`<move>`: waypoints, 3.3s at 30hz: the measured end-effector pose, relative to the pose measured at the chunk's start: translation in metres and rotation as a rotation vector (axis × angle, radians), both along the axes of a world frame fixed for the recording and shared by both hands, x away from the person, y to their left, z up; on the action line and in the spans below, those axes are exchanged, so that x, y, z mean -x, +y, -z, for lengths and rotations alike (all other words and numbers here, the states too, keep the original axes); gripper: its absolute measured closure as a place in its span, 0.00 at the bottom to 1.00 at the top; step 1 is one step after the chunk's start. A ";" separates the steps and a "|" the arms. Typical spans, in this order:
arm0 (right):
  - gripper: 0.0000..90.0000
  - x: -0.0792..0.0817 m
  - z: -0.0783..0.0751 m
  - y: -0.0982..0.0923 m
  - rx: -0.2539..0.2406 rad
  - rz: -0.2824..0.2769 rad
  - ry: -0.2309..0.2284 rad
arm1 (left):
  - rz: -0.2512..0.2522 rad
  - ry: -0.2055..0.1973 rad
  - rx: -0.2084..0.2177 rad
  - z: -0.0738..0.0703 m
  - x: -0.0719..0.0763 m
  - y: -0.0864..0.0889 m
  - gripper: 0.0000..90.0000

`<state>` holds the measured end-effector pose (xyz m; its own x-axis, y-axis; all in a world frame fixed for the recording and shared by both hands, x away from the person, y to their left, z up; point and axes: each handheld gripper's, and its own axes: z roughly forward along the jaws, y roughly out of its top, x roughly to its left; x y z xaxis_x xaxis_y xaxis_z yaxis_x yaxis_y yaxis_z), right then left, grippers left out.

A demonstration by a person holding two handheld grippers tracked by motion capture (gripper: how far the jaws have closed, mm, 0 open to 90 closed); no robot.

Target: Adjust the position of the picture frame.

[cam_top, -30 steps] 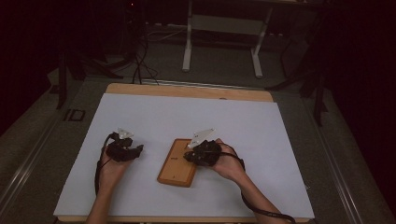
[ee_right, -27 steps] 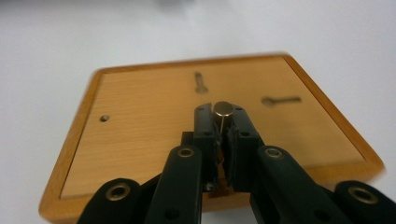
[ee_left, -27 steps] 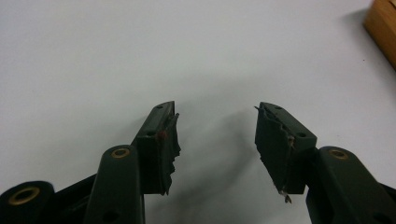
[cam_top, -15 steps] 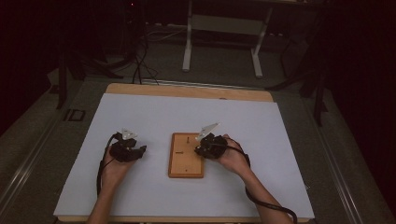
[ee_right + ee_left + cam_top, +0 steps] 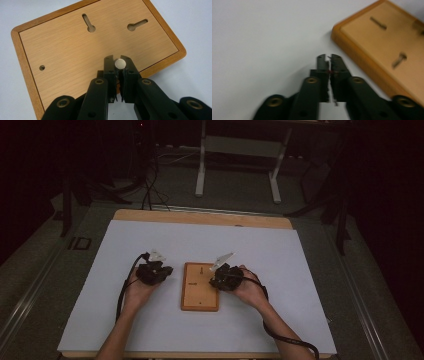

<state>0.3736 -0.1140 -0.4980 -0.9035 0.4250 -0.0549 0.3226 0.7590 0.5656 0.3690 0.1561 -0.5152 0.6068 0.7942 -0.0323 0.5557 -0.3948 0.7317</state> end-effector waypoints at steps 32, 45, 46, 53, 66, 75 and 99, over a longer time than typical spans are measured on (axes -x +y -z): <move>0.94 -0.011 -0.005 0.009 0.003 -0.008 -0.047 | 0.193 0.112 -0.085 0.008 -0.002 -0.014 1.00; 0.94 -0.027 -0.002 0.024 -0.023 0.034 -0.037 | 0.210 0.103 -0.058 0.016 0.046 -0.017 1.00; 0.94 -0.028 -0.001 0.023 -0.028 0.036 -0.032 | 0.210 0.103 -0.046 0.017 0.045 -0.016 1.00; 0.94 -0.027 0.003 0.021 -0.048 0.070 -0.022 | 0.164 0.067 -0.030 0.020 0.042 -0.016 0.96; 0.94 -0.024 0.005 0.018 -0.077 0.107 -0.017 | 0.150 0.041 -0.029 0.020 0.043 -0.014 0.88; 0.94 -0.022 0.005 0.018 -0.081 0.132 -0.024 | 0.147 0.023 -0.019 0.019 0.044 -0.012 0.86; 0.71 -0.017 0.006 0.006 -0.113 0.121 0.000 | 0.134 -0.013 0.027 0.011 0.047 -0.005 0.77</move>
<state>0.3910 -0.1082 -0.5041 -0.8455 0.5340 -0.0009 0.4074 0.6461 0.6454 0.3220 0.1511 -0.5258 0.7079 0.7050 -0.0445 0.4899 -0.4446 0.7499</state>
